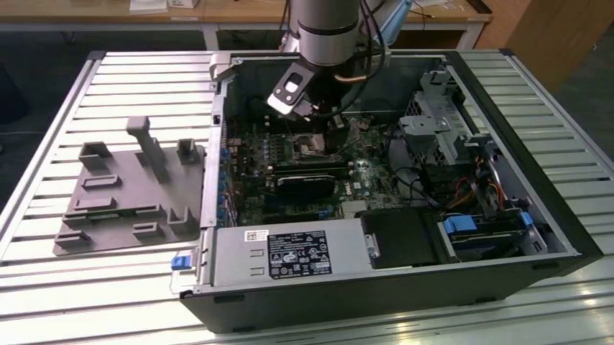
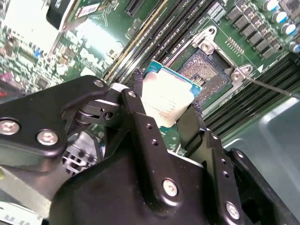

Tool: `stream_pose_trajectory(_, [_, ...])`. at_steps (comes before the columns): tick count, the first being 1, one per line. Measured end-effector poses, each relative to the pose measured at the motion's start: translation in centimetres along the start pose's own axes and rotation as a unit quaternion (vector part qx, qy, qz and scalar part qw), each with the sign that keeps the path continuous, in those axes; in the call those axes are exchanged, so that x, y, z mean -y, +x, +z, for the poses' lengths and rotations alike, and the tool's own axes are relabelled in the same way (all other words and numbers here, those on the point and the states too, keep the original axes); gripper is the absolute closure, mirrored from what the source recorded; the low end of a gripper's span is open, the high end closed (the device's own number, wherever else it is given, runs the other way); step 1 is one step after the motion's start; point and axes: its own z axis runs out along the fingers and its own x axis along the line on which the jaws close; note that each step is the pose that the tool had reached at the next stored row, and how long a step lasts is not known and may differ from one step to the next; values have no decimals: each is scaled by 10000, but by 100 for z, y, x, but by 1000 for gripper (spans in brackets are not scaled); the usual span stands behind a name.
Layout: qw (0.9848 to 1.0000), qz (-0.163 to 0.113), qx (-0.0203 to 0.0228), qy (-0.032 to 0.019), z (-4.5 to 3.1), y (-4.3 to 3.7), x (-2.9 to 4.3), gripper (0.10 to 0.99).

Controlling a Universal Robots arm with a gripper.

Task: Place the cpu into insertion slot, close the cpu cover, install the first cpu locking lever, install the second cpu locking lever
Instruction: 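Place the cpu into insertion slot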

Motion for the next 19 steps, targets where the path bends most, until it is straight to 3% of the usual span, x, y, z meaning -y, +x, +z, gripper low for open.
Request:
stream_pose_trajectory(15, [9990,441,42,-9,78,127,11,549])
stream_pose_trajectory(19, [9981,616,59,-16,99,143,26,549])
